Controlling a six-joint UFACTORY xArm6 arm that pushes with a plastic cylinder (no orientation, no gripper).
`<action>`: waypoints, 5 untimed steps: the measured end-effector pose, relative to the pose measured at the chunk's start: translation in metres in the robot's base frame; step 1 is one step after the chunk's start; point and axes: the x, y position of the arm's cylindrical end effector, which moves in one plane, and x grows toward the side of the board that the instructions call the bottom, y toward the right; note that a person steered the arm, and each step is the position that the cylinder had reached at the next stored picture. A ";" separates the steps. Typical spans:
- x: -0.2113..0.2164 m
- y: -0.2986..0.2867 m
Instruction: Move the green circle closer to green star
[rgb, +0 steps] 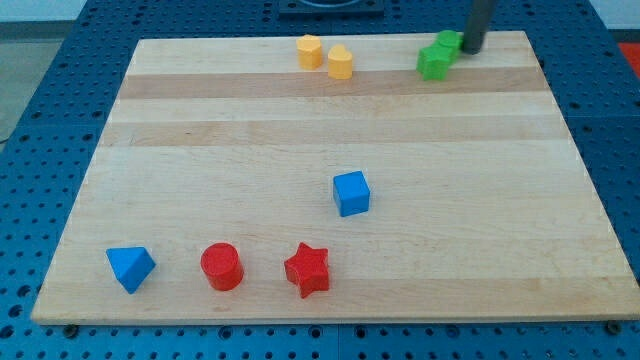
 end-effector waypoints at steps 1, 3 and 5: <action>0.031 -0.068; 0.111 -0.136; 0.194 -0.188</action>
